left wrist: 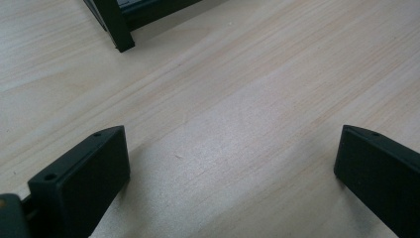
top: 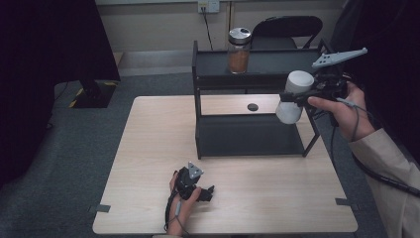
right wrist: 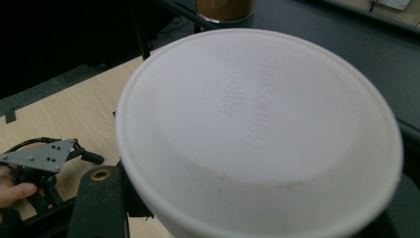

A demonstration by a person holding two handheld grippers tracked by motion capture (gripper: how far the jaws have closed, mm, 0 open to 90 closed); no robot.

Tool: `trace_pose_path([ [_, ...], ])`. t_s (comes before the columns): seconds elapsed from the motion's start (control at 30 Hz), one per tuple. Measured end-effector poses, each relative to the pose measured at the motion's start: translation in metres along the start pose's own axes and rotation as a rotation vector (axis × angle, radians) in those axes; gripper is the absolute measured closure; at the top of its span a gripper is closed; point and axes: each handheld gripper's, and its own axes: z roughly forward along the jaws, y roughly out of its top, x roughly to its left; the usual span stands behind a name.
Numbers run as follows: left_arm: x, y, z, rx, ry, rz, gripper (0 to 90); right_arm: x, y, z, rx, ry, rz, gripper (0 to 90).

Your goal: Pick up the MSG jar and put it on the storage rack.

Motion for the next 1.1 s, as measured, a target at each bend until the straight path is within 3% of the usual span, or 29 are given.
trace_pose_path([
  [0.8, 0.0, 0.0, 0.0, 0.0, 0.0, 0.0, 0.0, -0.001, 0.054, -0.029, -0.017, -0.083, 0.012, 34.0],
  [1.1, 0.0, 0.0, 0.0, 0.001, 0.0, 0.002, 0.0, -0.003, 0.073, -0.034, -0.022, -0.145, 0.021, 33.9],
])
